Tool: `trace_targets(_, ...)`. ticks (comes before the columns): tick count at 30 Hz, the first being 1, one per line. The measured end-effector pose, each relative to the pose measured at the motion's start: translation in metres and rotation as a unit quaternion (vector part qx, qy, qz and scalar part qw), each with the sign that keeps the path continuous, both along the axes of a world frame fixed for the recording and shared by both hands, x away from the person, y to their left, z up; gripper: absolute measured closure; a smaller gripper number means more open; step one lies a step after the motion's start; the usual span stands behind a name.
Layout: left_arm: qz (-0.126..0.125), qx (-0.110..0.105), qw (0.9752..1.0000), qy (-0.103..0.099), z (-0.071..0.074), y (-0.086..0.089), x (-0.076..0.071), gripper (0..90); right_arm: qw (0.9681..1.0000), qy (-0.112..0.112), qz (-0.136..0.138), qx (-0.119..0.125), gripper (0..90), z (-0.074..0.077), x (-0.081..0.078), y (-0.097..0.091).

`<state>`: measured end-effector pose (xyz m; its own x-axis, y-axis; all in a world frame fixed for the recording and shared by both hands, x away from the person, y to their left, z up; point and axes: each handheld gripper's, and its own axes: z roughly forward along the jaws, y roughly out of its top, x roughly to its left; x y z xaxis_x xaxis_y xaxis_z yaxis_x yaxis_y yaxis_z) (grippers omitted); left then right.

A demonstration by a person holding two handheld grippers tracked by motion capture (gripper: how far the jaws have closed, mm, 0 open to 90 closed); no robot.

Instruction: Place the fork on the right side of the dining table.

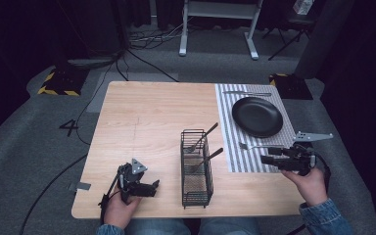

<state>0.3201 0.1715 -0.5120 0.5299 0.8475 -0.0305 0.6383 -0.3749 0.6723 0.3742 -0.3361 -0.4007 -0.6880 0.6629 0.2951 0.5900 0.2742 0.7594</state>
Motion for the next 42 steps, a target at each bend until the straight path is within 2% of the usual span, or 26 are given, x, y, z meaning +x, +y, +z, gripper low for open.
trace_targets(6,-0.002,0.000,1.0000,-0.001,0.000,0.001,0.000,5.2,0.9998,-0.003,0.019,0.009,34.8,-0.009,-0.006,0.015)
trace_targets(10,-0.002,0.000,1.0000,-0.001,0.000,0.001,0.000,5.2,0.9998,-0.016,0.014,-0.007,34.7,-0.015,-0.008,0.020)
trace_targets(11,-0.002,0.000,1.0000,-0.001,0.000,0.001,0.000,5.2,0.9996,-0.021,0.014,-0.014,34.7,-0.021,-0.009,0.022)
trace_targets(17,-0.001,0.001,1.0000,-0.002,0.000,0.001,0.000,5.2,0.9995,-0.023,0.019,-0.012,34.7,-0.035,-0.013,0.026)
trace_targets(24,0.000,0.002,1.0000,-0.001,0.000,0.000,-0.001,5.2,0.9990,-0.038,0.025,-0.008,34.5,-0.053,-0.023,0.030)
trace_targets(31,0.000,0.002,1.0000,-0.001,0.000,0.000,-0.001,5.1,0.9978,-0.049,0.040,-0.022,35.1,-0.074,-0.031,0.038)
trace_targets(34,0.000,0.002,1.0000,-0.001,0.000,0.000,-0.001,5.2,0.9973,-0.052,0.044,-0.029,35.1,-0.079,-0.033,0.040)
trace_targets(38,0.000,0.001,1.0000,-0.001,0.000,0.000,-0.001,5.2,0.9951,-0.062,0.048,-0.061,35.6,-0.087,-0.036,0.048)
trace_targets(42,0.000,0.001,1.0000,-0.001,0.000,0.000,-0.001,5.2,0.9930,-0.069,0.031,-0.090,37.5,-0.093,-0.039,0.053)
